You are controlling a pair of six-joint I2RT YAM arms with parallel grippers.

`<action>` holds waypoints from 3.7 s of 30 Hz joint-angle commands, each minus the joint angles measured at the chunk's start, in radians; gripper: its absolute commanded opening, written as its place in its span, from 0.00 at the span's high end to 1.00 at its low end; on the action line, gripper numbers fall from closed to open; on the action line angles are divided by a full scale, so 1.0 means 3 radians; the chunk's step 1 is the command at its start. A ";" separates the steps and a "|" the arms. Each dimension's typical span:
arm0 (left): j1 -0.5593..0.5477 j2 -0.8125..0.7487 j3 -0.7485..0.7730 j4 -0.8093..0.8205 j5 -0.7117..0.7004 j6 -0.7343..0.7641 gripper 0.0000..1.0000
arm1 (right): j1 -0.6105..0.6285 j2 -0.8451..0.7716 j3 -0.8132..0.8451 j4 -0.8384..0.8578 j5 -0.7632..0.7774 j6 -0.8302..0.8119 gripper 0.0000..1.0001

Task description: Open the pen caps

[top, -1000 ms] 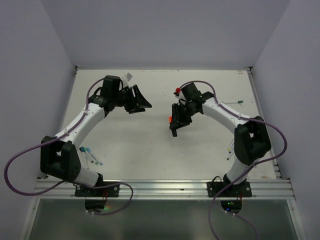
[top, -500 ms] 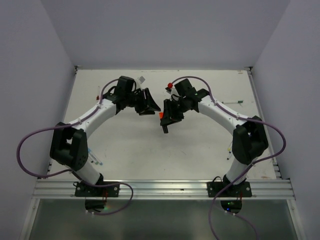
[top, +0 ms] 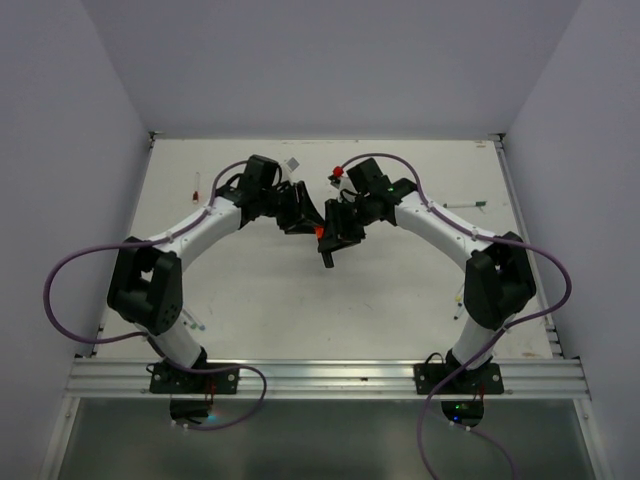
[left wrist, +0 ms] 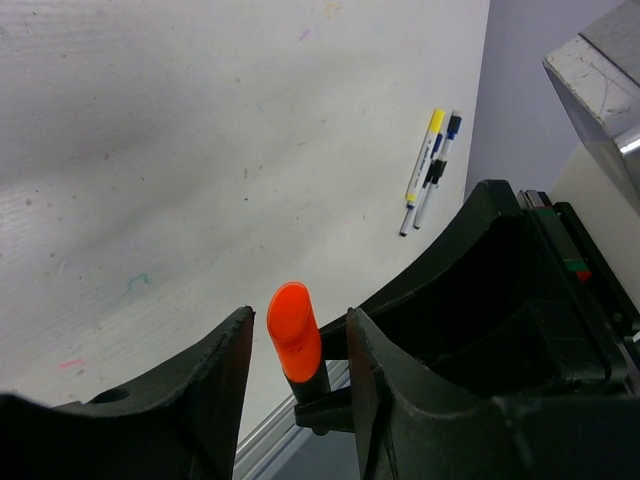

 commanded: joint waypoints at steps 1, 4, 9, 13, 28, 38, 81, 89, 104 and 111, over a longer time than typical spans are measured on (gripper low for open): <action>-0.0033 0.0024 0.0098 0.0020 0.0085 0.0003 0.55 | 0.0016 -0.0021 0.0119 0.0053 -0.0083 0.0033 1.00; -0.0033 0.0049 0.0098 0.0020 0.0100 0.0003 0.57 | 0.0021 -0.0021 0.0129 0.0063 -0.0118 0.0043 1.00; -0.0084 0.0070 0.0078 0.0081 0.0116 -0.0028 0.61 | 0.0026 -0.0031 0.0165 0.0083 -0.0093 0.0069 1.00; -0.0104 0.0070 0.0067 0.0081 0.0121 -0.0023 0.64 | 0.0016 0.0005 0.0221 0.0088 -0.0098 0.0064 1.00; -0.0109 0.0054 0.0073 0.0045 0.0116 -0.0073 1.00 | 0.0026 -0.0057 0.0053 0.0160 -0.0164 0.0089 0.84; -0.0002 -0.0068 -0.0208 0.0448 0.0356 -0.0406 1.00 | 0.0067 -0.0067 -0.0111 0.0232 -0.0149 0.0141 1.00; 0.0463 -0.0104 0.0015 0.0156 -0.0600 -0.0269 1.00 | 0.0267 -0.0185 -0.0485 -0.0433 0.0664 -0.0131 1.00; 0.0336 0.0187 0.0062 -0.0788 -0.0887 0.0361 1.00 | -0.0025 0.0449 0.0077 -0.0336 0.1006 -0.0141 1.00; 0.0126 0.0632 -0.0357 0.0438 0.0263 0.0647 1.00 | -0.0234 0.0991 0.0436 0.0160 0.1323 -0.0192 1.00; 0.0121 0.1031 -0.0194 0.0725 0.0346 0.0755 1.00 | -0.0234 0.1038 0.0257 0.0564 0.1267 -0.0202 1.00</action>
